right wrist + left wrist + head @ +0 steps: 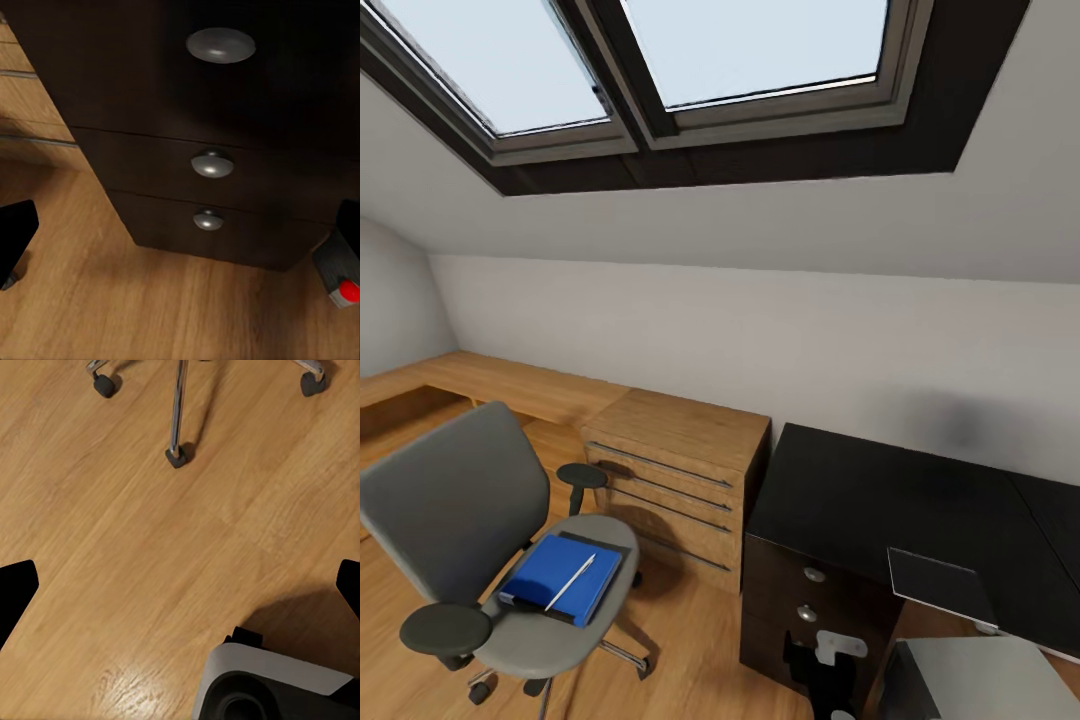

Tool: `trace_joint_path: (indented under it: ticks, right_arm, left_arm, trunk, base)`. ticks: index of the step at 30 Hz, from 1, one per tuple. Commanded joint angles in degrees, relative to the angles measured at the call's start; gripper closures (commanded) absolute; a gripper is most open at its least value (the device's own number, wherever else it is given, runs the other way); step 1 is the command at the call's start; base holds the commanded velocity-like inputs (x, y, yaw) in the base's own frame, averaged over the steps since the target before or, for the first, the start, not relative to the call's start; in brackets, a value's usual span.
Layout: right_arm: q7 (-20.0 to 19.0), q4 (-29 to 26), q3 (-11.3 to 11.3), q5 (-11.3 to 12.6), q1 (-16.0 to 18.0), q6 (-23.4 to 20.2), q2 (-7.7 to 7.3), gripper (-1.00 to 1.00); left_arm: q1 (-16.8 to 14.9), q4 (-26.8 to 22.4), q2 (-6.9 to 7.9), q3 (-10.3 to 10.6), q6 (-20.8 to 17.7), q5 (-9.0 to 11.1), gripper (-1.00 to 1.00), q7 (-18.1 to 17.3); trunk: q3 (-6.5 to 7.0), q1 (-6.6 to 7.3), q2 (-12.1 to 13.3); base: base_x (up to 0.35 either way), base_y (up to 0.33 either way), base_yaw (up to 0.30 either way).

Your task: In the bedroom, organize the workspace by keeping the computer under the desk, ensuring the monitor is on the desk, placing the keyboard on the desk next to the monitor, placing the mouse on the desk next to the keyboard, moving the folder from the swivel chair onto the desk next to the mouse, stacking the notebook on top of the folder with the pen on top of the notebook, and positioning the swivel chair next to the desk.

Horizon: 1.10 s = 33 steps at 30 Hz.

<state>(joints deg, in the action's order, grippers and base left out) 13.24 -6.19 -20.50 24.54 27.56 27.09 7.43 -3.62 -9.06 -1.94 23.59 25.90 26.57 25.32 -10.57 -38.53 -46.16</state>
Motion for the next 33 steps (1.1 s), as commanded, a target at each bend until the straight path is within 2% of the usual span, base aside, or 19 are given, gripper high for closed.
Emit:
trace_joint_path:
  ticks: [1, 18, 33]
  right_arm:
    - [0.3, 0.0, -0.5, 0.3, 0.0, 0.1, 0.01, -1.0]
    - [0.2, 0.0, -0.4, -0.4, 0.0, 0.2, 0.04, -1.0]
    - [0.2, 0.0, -0.5, -0.3, 0.0, 0.2, 0.22, -1.0]
  left_arm:
    - [0.0, 0.0, 0.01, 0.5, 0.1, 0.3, -1.0, 0.3]
    - [0.0, 0.0, 0.01, 0.4, 0.1, 0.3, -1.0, 0.3]
    - [0.0, 0.0, -0.07, 0.4, 0.1, 0.4, -1.0, 0.3]
  trunk:
    - [-0.09, -0.01, -0.1]
    - [-0.09, -0.01, -0.1]
    - [-0.6, -0.01, -0.1]
  base:
    - [0.0, 0.0, 0.0]
    - [0.0, 0.0, 0.004]
    - [0.0, 0.0, 0.22]
